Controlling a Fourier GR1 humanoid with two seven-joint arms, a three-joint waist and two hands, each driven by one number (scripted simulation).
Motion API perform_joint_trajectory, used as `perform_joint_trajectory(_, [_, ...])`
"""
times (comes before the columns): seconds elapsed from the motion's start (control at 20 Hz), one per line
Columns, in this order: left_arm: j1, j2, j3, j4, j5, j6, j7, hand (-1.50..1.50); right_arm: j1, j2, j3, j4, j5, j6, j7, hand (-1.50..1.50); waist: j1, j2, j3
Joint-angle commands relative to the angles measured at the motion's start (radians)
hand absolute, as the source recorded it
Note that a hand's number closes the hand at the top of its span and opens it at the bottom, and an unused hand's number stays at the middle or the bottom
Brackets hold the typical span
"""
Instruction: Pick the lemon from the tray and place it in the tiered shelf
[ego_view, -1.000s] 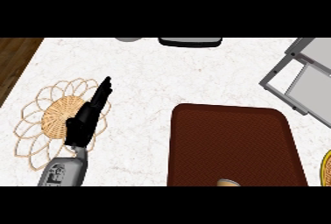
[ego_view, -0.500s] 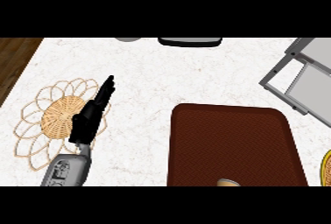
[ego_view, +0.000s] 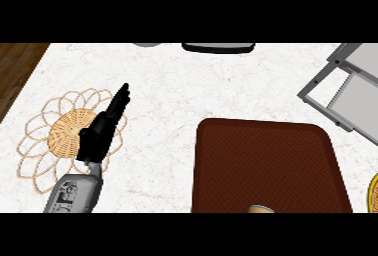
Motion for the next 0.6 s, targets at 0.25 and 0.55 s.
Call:
perform_joint_trajectory(0.25, [0.020,-0.007,-0.009,-0.010,0.004,-0.004,-0.022,0.00,0.069,-0.185,-0.004,0.045,0.000,0.094,0.194,-1.50,0.002,0.011,0.005])
perform_joint_trajectory(0.55, [0.006,-0.012,-0.002,-0.007,0.002,0.009,-0.014,0.00,0.166,-0.218,0.016,0.038,0.021,0.169,0.138,-1.50,-0.009,0.019,0.013])
